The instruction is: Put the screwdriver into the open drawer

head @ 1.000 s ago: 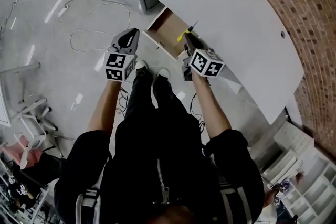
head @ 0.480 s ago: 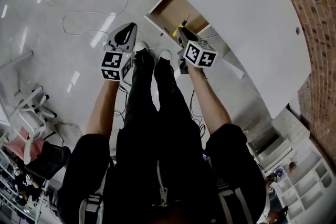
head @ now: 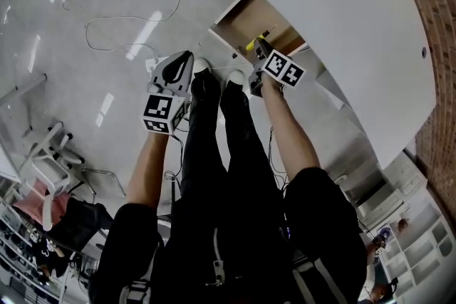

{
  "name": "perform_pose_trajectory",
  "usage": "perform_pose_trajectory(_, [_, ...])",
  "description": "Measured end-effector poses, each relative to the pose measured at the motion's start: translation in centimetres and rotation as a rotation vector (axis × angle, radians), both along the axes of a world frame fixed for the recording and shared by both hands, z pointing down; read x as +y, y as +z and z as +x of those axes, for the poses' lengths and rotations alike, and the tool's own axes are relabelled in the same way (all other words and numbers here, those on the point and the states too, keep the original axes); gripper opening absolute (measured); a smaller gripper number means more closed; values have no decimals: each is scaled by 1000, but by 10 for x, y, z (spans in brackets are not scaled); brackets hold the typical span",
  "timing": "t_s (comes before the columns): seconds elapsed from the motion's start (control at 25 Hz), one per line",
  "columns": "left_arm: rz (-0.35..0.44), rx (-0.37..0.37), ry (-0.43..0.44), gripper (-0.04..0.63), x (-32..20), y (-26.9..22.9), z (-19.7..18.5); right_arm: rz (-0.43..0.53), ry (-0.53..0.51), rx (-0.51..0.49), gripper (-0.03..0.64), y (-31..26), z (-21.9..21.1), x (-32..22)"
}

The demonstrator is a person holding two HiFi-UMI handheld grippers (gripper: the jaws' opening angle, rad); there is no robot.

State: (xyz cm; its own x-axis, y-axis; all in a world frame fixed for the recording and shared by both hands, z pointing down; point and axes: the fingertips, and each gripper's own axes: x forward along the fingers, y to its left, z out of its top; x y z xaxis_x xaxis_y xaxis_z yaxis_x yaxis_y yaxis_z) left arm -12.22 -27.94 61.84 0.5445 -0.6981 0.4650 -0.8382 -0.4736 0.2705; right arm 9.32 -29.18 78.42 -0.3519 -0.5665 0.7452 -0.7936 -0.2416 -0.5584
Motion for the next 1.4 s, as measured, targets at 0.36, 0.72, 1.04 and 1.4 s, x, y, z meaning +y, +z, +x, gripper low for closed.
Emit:
perform_pose_trajectory(0.36, [-93,25,-9,35,12,53,-17,-101,99,4,75,74,12,-15])
perform_pose_trajectory(0.72, [-176,29,24,35,30,95,-24,-227,132,4,75,134,18,-19])
perform_pose_trajectory(1.04, [-214,26,6,35,34,120,-37,-301,150,14,77,171,24,-18])
perform_pose_trajectory(1.4, [-248,37,23,35,43,128,-36,-311,189,31,78,181,31,-19])
